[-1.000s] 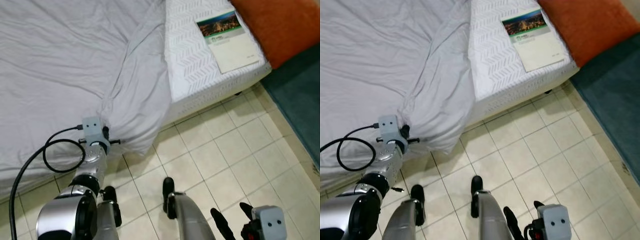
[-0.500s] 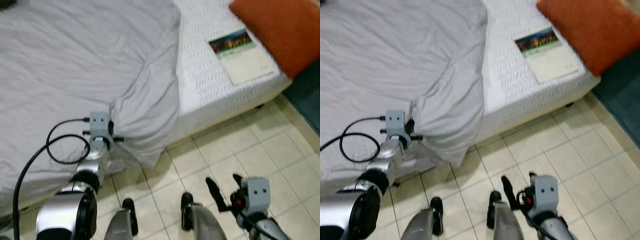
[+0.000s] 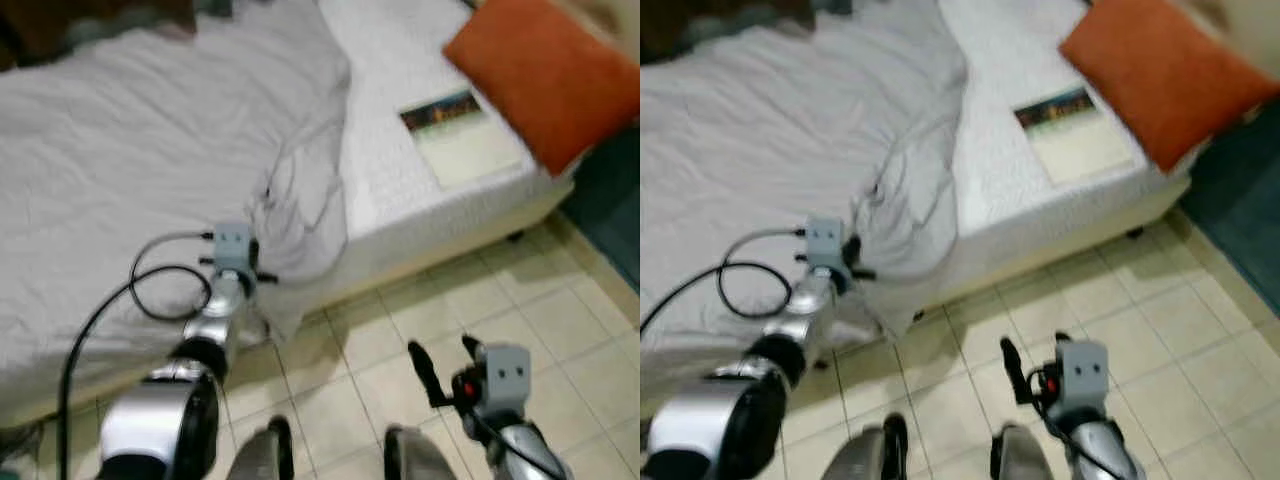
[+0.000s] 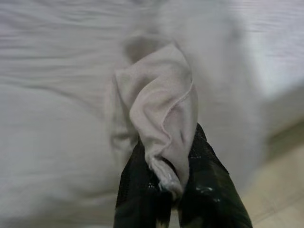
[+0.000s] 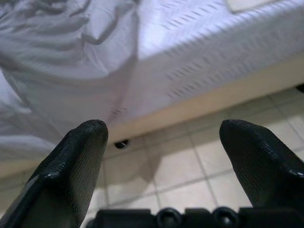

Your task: Clean up the room

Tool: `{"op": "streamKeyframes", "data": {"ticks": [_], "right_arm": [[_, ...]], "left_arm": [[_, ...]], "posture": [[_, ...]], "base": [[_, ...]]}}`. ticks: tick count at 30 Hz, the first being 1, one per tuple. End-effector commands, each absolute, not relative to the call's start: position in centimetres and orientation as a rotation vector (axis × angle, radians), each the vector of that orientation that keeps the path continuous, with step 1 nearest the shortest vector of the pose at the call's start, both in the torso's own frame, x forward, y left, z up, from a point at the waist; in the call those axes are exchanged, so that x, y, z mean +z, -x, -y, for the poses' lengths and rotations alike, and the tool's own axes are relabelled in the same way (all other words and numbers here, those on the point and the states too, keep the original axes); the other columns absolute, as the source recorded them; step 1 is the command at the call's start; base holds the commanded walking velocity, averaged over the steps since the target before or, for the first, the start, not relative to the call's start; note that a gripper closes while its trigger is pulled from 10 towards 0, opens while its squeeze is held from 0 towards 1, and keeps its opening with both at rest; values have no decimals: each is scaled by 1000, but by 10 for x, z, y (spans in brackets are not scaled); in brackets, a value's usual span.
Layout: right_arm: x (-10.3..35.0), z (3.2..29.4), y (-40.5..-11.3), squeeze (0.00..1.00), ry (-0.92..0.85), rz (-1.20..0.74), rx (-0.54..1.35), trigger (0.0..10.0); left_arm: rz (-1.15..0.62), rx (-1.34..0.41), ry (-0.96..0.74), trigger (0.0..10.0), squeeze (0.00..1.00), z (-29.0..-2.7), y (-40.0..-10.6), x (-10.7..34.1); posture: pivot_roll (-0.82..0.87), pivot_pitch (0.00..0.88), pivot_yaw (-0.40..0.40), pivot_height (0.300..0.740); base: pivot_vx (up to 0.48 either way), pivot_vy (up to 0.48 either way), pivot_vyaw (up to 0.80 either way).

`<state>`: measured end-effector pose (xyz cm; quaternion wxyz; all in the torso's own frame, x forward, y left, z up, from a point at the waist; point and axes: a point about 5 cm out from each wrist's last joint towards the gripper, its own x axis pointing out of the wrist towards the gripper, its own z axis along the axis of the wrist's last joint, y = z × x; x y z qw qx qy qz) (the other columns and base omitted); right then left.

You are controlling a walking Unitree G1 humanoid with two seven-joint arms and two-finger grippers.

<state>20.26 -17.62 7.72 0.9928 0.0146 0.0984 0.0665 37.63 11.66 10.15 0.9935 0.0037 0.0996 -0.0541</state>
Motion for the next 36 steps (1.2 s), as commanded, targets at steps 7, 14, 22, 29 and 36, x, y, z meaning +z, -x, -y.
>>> {"op": "streamKeyframes", "data": {"ticks": [7,14,22,29,36], "right_arm": [[68,176,-195,0,-22,-230,118,10000],[68,176,-193,0,-19,-225,109,10000],[64,171,-187,0,-22,-236,105,10000],[63,168,-187,0,-15,-241,119,10000],[63,169,-198,0,-6,-230,126,10000]], "left_arm": [[-212,-284,-50,10000,0,-65,-373,106],[-241,-477,-106,10000,0,-14,-356,101],[-386,-681,-218,10000,0,27,-313,61],[-422,-694,-190,10000,1000,42,-298,53],[-332,-690,-15,10000,1000,43,-311,74]], "posture": [[-250,224,102,740],[-275,225,113,740],[-287,229,124,740],[-290,236,121,740],[-237,214,117,740]], "base": [[0,-472,0],[0,-472,0],[0,-354,0],[0,0,0],[0,0,0]]}}
